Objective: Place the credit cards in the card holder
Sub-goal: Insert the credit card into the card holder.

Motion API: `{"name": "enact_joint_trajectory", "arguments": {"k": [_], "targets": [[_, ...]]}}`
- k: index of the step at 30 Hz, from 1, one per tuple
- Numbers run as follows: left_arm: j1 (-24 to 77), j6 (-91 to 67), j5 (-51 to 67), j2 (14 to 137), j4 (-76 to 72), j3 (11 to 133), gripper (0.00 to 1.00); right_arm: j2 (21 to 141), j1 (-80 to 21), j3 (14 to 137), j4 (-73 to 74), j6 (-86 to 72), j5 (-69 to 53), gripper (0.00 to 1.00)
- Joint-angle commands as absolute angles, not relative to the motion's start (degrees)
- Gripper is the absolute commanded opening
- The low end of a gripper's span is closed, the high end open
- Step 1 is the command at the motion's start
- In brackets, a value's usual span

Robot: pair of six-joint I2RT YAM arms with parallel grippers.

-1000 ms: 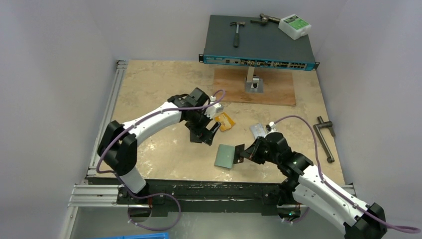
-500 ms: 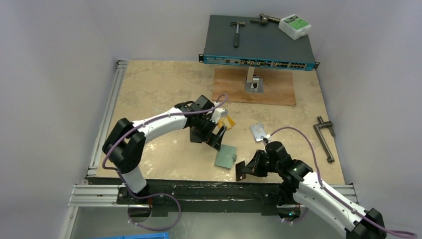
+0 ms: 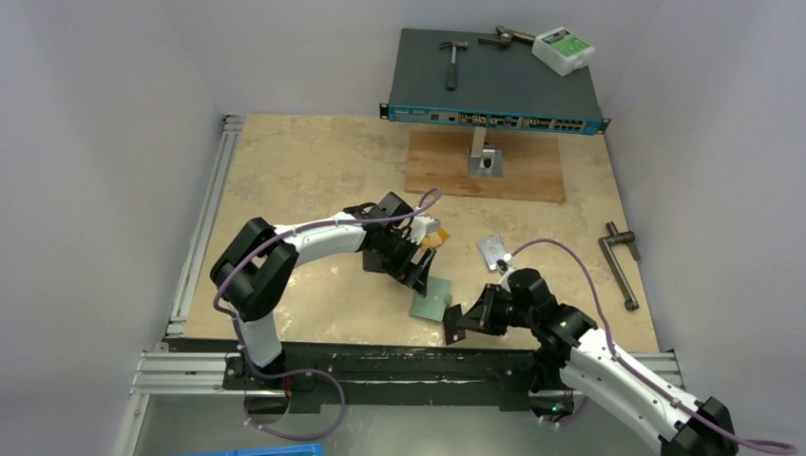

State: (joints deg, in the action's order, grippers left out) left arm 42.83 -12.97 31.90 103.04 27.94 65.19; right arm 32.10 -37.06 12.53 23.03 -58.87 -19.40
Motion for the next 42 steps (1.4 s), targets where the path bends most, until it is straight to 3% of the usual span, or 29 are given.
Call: {"name": "enact_joint_trajectory", "arguments": {"k": [1,5,8,10,15,32,37,42], "targets": [[43.1,-14.6,34.3,102.4,23.2,62.8,0.82,31.7,-36.9,12.0,18.3,-57.7,-21.5,0.0],[43.2,-15.2,35.3,101.2,20.7,60.8,0.87,33.0,-37.0,12.0,15.7,-57.3,-21.7,0.0],[43.1,-15.6,38.4,100.1,17.0,59.1,0.98,34.9,-37.0,12.7,12.0,-56.8,-22.2,0.0],[43.1,-15.6,39.9,98.1,15.0,57.8,1.0,36.1,-37.0,13.9,10.6,-56.1,-22.1,0.0],[43.1,-15.6,42.1,92.8,12.5,56.1,1.0,40.3,-37.0,16.1,5.9,-55.1,-22.9,0.0],[37.7,-15.1,42.1,95.2,14.3,55.7,1.0,59.4,-44.1,23.0,-8.9,-53.7,-22.8,0.0],[36.0,-14.3,42.4,97.0,16.6,56.2,0.9,63.2,-44.1,25.2,-10.1,-52.7,-22.6,0.0],[35.1,-12.2,43.0,97.2,19.4,55.6,0.87,67.0,-44.2,27.6,-10.3,-51.3,-21.3,0.0]]}}
